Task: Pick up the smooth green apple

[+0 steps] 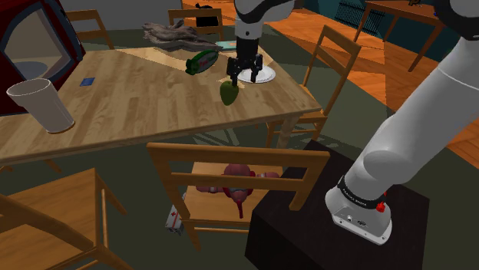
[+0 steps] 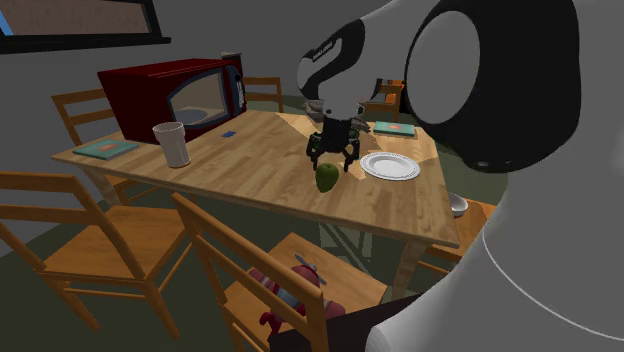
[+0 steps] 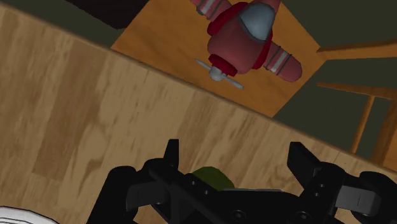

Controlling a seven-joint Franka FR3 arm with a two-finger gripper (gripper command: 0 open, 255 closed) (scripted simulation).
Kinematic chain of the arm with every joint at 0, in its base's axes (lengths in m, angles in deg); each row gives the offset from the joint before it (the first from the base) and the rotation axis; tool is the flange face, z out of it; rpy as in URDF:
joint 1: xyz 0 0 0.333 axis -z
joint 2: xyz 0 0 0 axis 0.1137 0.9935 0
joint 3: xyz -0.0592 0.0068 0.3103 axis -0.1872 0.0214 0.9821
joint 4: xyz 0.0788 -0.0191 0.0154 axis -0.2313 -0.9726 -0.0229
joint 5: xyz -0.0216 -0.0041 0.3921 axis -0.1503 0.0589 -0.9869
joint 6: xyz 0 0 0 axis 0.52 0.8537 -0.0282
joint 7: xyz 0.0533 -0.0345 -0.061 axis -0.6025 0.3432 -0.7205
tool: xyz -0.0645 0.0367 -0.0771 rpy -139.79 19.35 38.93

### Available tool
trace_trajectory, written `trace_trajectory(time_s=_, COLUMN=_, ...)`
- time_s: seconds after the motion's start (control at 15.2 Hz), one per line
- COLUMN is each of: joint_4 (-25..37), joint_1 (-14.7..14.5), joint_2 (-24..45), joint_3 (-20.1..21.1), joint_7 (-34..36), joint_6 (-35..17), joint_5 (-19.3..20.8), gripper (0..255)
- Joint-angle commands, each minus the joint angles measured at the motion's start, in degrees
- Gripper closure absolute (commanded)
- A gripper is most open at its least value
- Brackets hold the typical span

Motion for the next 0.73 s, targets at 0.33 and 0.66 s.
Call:
trace_trajectory(time_s=0.33, joint_4=11.13, joint_1=0.92, joint_2=13.69, joint_3=-0.89, joint_7=0.88, joint_6=-2.6, joint_5=-0.95, gripper=0)
trace_trajectory(time_s=0.66, joint_4=8.78, joint_1=0.88, joint_2=14.9, joint_3=-0.84, joint_7=0.4, joint_6=-6.13, joint_5=-1.16, gripper=0)
